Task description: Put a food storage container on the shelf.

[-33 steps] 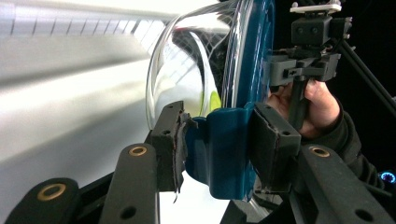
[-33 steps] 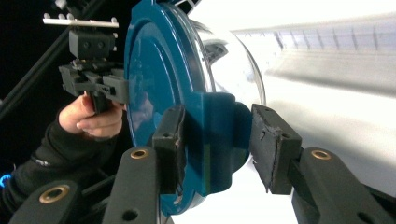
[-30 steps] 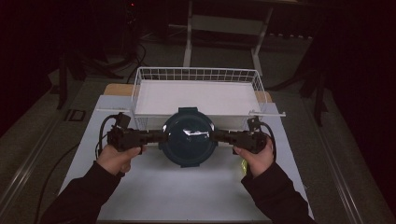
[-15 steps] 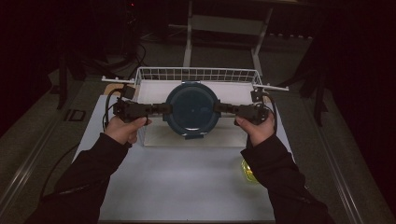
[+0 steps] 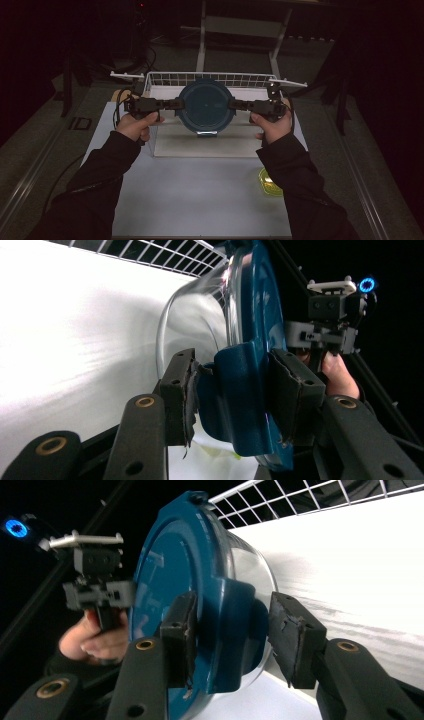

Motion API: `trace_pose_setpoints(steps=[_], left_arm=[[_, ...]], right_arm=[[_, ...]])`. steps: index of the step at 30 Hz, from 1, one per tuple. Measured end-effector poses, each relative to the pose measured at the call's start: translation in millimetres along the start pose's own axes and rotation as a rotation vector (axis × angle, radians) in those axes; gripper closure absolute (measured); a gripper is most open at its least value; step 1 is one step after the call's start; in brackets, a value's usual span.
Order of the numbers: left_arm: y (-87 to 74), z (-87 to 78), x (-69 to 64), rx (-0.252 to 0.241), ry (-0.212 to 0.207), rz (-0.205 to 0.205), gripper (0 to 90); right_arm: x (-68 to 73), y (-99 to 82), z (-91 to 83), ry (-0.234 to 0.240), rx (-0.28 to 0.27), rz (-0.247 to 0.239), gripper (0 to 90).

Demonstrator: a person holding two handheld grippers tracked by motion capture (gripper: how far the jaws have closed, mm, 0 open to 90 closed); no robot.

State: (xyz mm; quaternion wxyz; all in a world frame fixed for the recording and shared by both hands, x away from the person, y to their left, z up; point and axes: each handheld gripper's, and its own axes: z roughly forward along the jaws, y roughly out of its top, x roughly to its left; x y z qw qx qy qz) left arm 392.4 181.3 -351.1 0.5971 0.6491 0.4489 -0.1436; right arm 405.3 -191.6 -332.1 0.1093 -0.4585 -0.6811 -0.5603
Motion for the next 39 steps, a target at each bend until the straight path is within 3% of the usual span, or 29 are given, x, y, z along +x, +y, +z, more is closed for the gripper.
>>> trace_pose_setpoints(steps=[4,11,16,18,24,32,39], left_arm=[[6.3,3.4,5.4,-0.01,0.008,-0.043,54.2],[8.3,5.3,4.1,-0.016,0.055,-0.076,51.6],[8.8,8.2,-2.0,-0.046,0.139,-0.009,49.0],[9.4,8.9,-4.1,-0.055,0.163,-0.003,49.0],[9.7,9.5,-7.3,-0.068,0.19,0.032,49.5],[8.4,-0.5,-20.8,-0.088,0.221,0.107,40.5],[-3.8,-14.7,-33.3,-0.112,0.229,0.188,33.4]], right_arm=[[-1.4,4.4,1.6,-0.021,0.009,0.022,53.9],[-6.8,7.7,5.8,-0.026,-0.005,0.07,53.5],[-9.8,8.5,8.6,-0.044,-0.012,0.09,51.3],[-9.6,8.6,8.7,-0.047,-0.012,0.088,51.3],[-9.4,9.6,8.8,-0.051,-0.012,0.075,50.8],[0.4,9.3,-1.0,-0.081,-0.037,-0.016,45.7],[16.8,4.1,-13.0,-0.111,-0.046,-0.109,46.2]])
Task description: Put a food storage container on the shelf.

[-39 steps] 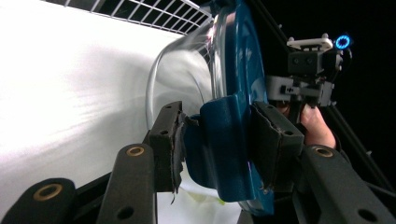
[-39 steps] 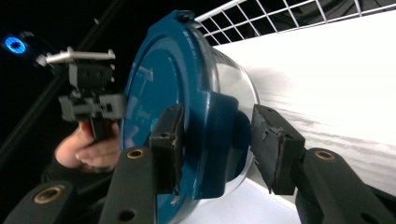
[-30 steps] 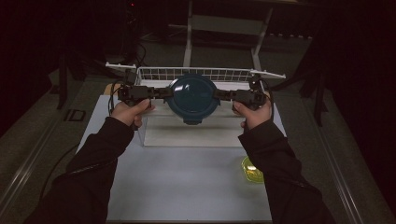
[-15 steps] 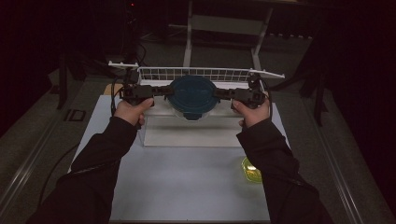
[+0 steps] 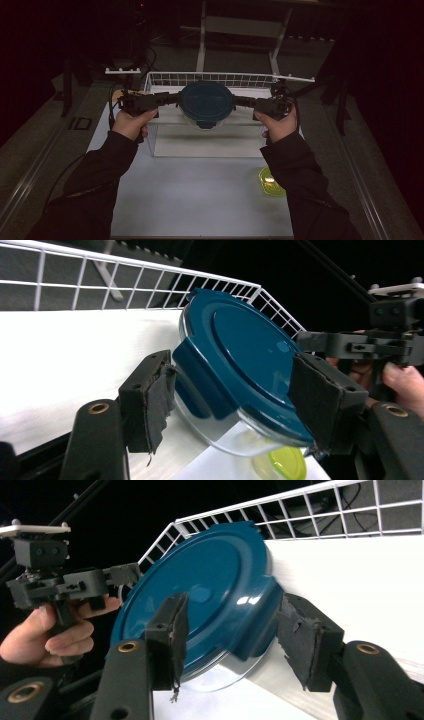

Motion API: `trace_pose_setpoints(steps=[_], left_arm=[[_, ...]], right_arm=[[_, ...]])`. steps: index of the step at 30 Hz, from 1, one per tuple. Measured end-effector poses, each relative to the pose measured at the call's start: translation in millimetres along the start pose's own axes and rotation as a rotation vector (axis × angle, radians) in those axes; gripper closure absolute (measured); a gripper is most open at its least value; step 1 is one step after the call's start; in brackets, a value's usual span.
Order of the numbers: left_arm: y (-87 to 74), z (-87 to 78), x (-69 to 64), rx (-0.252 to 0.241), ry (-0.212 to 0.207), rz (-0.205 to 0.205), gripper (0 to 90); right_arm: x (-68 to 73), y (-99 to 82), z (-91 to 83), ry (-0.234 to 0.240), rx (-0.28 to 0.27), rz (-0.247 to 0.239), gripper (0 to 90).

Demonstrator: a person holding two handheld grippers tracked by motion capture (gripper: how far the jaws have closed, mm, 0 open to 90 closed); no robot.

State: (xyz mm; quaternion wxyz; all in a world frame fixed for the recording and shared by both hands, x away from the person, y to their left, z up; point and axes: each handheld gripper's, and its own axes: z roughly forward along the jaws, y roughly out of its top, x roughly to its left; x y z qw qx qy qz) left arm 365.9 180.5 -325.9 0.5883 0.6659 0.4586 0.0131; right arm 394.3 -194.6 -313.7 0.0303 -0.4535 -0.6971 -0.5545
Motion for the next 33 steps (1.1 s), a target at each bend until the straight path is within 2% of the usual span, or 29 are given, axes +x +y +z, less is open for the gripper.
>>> trace_pose_setpoints(steps=[3,4,5,6,7,8,9,12,14,19,20,23,25,30,32,33], left_arm=[[-5.2,-4.2,-2.2,-0.005,-0.01,0.024,29.0],[-10.1,-7.7,-4.5,-0.016,-0.029,0.039,29.0],[-17.2,-12.2,-8.1,-0.023,-0.045,0.056,24.1],[-17.2,-12.2,-8.1,-0.023,-0.045,0.056,21.9],[-20.9,-14.1,-10.3,-0.024,-0.053,0.071,18.1],[-24.6,-16.0,-12.9,-0.023,-0.052,0.087,18.1],[-30.3,-18.7,-16.7,-0.022,-0.052,0.112,15.9],[-41.1,-21.9,-21.8,-0.015,-0.042,0.15,11.2],[-49.2,-22.9,-23.8,-0.007,-0.041,0.162,0.8],[-75.6,-25.6,-30.2,0.011,-0.016,0.238,0.0],[-80.5,-25.7,-30.7,0.004,-0.018,0.244,0.0],[-101.3,-25.7,-32.4,0.014,0.013,0.28,0.0],[-115.7,-25.0,-32.7,0.038,0.023,0.3,0.0],[-150.4,-20.4,-28.7,0.062,0.033,0.303,0.0],[-160.5,-16.6,-24.8,0.093,0.032,0.298,0.0],[-160.5,-16.6,-24.8,0.093,0.032,0.298,0.0]], right_arm=[[9.4,-3.5,-6.3,-0.012,0.005,-0.045,49.7],[9.4,-3.5,-6.3,-0.012,0.005,-0.045,49.7],[18.6,-8.1,-11.0,-0.007,0.009,-0.072,55.7],[18.6,-8.1,-11.0,-0.007,0.009,-0.072,55.7],[24.8,-12.1,-12.9,0.007,0.019,-0.085,60.0],[24.8,-12.1,-12.9,0.007,0.019,-0.085,60.0],[28.3,-14.8,-13.5,0.016,0.023,-0.093,64.0],[37.6,-24.7,-11.0,0.053,0.059,-0.1,71.6],[42.6,-31.4,-7.8,0.074,0.077,-0.099,76.4],[53.3,-46.1,3.1,0.133,0.125,-0.111,89.1],[55.3,-49.2,6.7,0.147,0.136,-0.108,89.7],[59.2,-55.0,15.8,0.17,0.162,-0.097,89.8],[61.5,-57.8,21.8,0.175,0.17,-0.098,89.8],[70.2,-60.4,39.8,0.191,0.179,-0.085,89.8],[73.1,-59.6,45.7,0.182,0.175,-0.085,89.9],[73.1,-59.6,45.7,0.182,0.175,-0.085,89.9]])
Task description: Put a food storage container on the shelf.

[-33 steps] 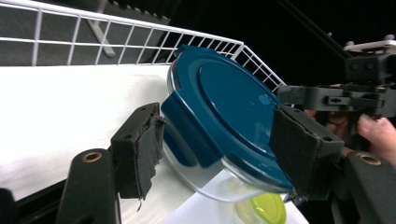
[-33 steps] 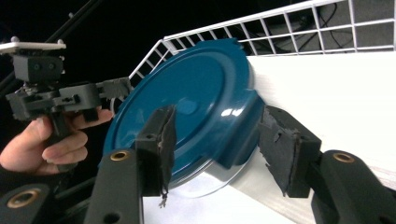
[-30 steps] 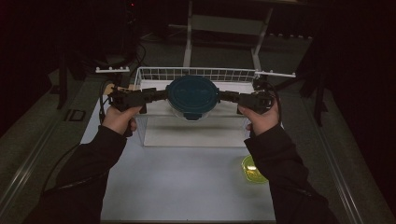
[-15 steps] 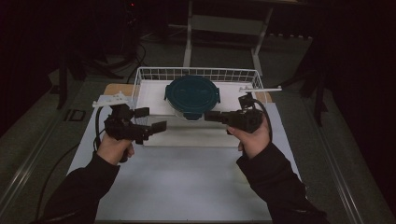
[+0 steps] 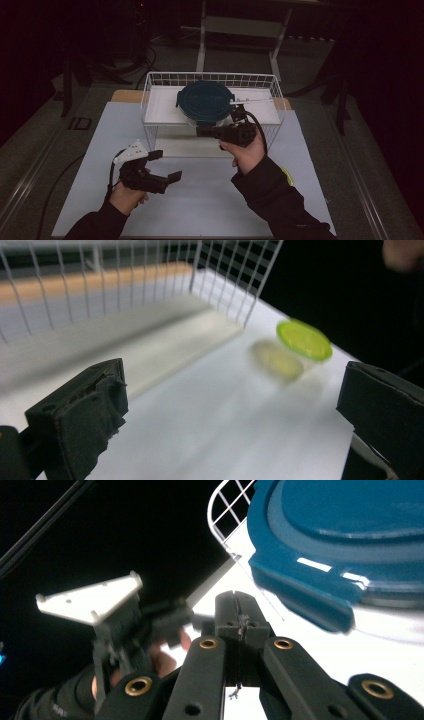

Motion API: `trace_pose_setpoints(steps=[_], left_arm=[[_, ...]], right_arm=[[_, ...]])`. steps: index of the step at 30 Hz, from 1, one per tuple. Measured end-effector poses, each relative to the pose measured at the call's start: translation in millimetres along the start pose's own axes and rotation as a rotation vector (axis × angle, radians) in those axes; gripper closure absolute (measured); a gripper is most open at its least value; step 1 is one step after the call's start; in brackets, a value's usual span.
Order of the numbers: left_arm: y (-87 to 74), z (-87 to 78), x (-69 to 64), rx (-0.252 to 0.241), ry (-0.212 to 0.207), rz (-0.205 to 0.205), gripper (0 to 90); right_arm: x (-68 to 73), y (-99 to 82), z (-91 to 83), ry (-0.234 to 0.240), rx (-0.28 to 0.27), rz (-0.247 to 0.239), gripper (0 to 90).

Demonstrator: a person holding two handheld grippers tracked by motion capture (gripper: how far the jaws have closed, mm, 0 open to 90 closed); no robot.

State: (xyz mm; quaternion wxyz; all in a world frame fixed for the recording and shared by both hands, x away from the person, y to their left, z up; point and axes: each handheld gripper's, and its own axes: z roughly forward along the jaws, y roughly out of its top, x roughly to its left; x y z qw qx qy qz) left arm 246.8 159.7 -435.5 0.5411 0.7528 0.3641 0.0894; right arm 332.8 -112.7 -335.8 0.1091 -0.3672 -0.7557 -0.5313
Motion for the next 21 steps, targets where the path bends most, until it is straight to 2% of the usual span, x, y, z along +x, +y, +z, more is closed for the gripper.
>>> trace_pose_setpoints(steps=[1,5,11,12,14,16,18,21], left_arm=[[-9.9,4.9,1.1,0.011,0.0,-0.006,0.0],[-23.2,11.9,4.1,0.027,0.013,-0.016,0.0],[-30.0,14.2,6.4,0.027,0.031,-0.017,0.0],[-30.6,14.3,6.5,0.026,0.033,-0.017,0.0],[-31.9,15.3,7.1,0.033,0.034,-0.014,0.0],[-32.5,16.3,7.3,0.038,0.031,-0.017,0.0],[-33.0,17.1,7.4,0.04,0.031,-0.014,0.0],[-33.2,17.9,7.4,0.043,0.033,-0.011,0.0]], right_arm=[[0.0,1.0,2.3,-0.006,-0.001,0.003,89.9],[-3.7,5.2,10.6,-0.037,-0.013,0.023,89.9],[-15.1,6.6,15.0,-0.072,-0.03,0.071,90.0],[-16.0,6.1,14.5,-0.084,-0.05,0.082,90.0],[-17.0,6.9,12.7,-0.109,-0.072,0.078,89.9],[-20.0,7.8,11.2,-0.112,-0.083,0.094,89.9],[-21.9,9.3,8.8,-0.14,-0.093,0.083,90.0],[-27.2,10.9,4.5,-0.143,-0.103,0.105,89.9]])
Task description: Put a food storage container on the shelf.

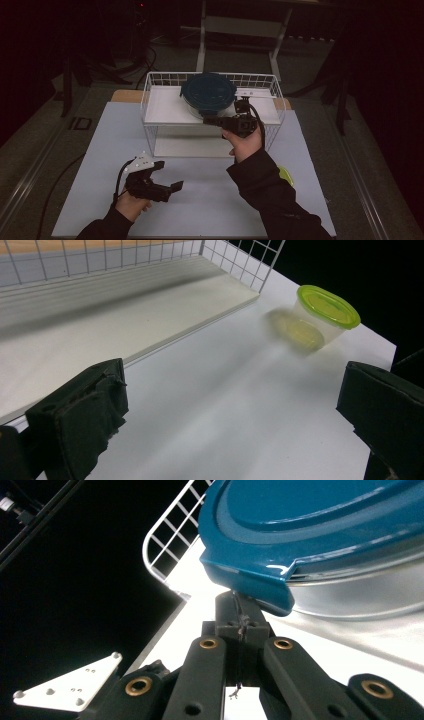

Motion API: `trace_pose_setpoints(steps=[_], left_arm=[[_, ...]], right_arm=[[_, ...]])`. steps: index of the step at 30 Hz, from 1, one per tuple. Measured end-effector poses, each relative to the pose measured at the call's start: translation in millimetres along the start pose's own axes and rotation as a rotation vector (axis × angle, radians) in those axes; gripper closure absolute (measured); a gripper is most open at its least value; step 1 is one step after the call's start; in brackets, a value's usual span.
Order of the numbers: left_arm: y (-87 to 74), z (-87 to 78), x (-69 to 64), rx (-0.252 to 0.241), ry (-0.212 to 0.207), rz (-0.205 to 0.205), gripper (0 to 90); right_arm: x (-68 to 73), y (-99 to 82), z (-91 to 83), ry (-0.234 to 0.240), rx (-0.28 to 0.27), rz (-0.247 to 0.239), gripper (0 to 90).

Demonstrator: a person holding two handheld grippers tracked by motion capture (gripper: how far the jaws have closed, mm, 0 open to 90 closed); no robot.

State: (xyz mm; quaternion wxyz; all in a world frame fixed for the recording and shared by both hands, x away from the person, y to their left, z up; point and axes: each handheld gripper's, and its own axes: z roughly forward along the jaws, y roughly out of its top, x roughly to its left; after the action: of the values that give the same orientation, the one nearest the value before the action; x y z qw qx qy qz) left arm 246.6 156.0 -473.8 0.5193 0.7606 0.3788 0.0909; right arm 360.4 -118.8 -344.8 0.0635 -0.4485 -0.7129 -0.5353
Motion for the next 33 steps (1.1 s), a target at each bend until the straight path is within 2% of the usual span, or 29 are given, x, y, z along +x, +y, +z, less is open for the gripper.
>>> trace_pose_setpoints(steps=[6,8,11,13,18,22,25,30,33], left_arm=[[-0.6,1.0,-0.9,0.002,-0.001,0.004,0.0],[-0.4,0.8,-1.1,-0.001,-0.002,0.007,0.0],[-0.4,0.6,-1.6,-0.006,-0.005,0.011,0.0],[-0.4,0.6,-1.8,-0.005,-0.009,0.015,0.0],[-1.4,-1.4,-1.0,-0.031,-0.021,0.006,0.0],[-5.5,-5.1,-1.7,-0.043,-0.016,0.017,0.0],[-8.7,-10.0,-2.6,-0.055,-0.012,0.036,0.0],[-15.5,-23.2,-3.4,-0.084,-0.007,0.105,0.0],[-21.1,-28.6,-2.1,-0.08,-0.014,0.097,0.0]], right_arm=[[-10.9,4.4,-4.7,-0.018,-0.022,0.027,90.0],[-13.8,5.1,-5.4,-0.01,-0.021,0.039,89.9],[-12.0,4.8,-6.2,-0.026,-0.023,0.018,89.9],[-12.5,4.3,-6.6,-0.023,-0.025,0.021,89.8],[-10.1,2.2,-11.6,-0.032,-0.032,-0.007,86.5],[-7.4,-0.9,-18.3,-0.052,-0.045,-0.049,74.8],[-7.0,-4.1,-23.4,-0.046,-0.042,-0.075,65.5],[-5.6,-11.4,-34.3,-0.032,-0.049,-0.147,37.9],[-7.2,-16.9,-43.0,-0.018,-0.065,-0.193,21.7]])
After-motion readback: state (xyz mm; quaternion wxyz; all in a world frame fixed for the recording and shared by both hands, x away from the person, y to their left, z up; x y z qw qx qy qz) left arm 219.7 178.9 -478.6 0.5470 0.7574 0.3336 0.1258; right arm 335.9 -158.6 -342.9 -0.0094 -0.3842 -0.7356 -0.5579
